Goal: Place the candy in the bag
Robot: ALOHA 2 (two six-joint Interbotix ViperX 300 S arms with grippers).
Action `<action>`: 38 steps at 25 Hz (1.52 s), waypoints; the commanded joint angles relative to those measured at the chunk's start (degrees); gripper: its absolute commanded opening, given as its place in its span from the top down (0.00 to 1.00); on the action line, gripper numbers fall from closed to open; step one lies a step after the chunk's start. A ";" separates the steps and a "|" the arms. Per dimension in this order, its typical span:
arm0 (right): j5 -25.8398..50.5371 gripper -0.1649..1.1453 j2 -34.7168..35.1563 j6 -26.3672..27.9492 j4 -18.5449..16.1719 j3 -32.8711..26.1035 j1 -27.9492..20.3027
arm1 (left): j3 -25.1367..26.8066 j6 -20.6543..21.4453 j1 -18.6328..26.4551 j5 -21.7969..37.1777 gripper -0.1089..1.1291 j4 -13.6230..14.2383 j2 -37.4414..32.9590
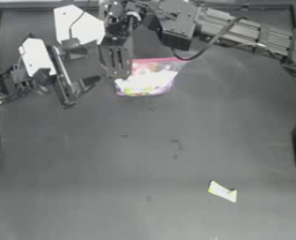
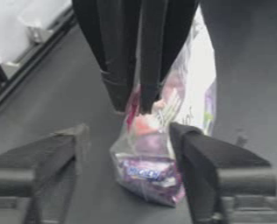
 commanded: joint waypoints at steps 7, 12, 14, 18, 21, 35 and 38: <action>-0.35 0.60 -2.37 -0.09 0.44 -1.58 0.00 | -1.14 -0.18 0.26 0.09 0.20 0.70 -0.62; -0.35 0.60 -2.11 -0.09 0.62 -1.76 0.00 | -1.14 -0.26 0.70 0.09 0.20 0.97 -0.44; -0.26 0.60 -2.02 -0.09 0.62 -1.76 0.00 | -1.14 -0.26 0.70 0.26 0.20 1.05 -0.44; -0.35 0.60 -1.93 -0.09 0.53 -2.02 0.00 | -1.23 -0.35 0.88 0.88 0.21 1.05 -0.44; -0.35 0.60 -1.93 -0.09 0.62 -2.20 0.00 | -1.14 -0.44 1.23 0.88 0.21 1.05 -0.44; -0.26 0.60 -1.14 -0.70 1.23 -2.99 0.00 | -1.14 -4.66 1.23 1.23 0.24 3.87 -1.67; 0.09 0.60 -0.70 -0.70 1.58 -3.60 0.00 | -1.14 -5.80 1.23 1.23 0.24 5.01 -2.11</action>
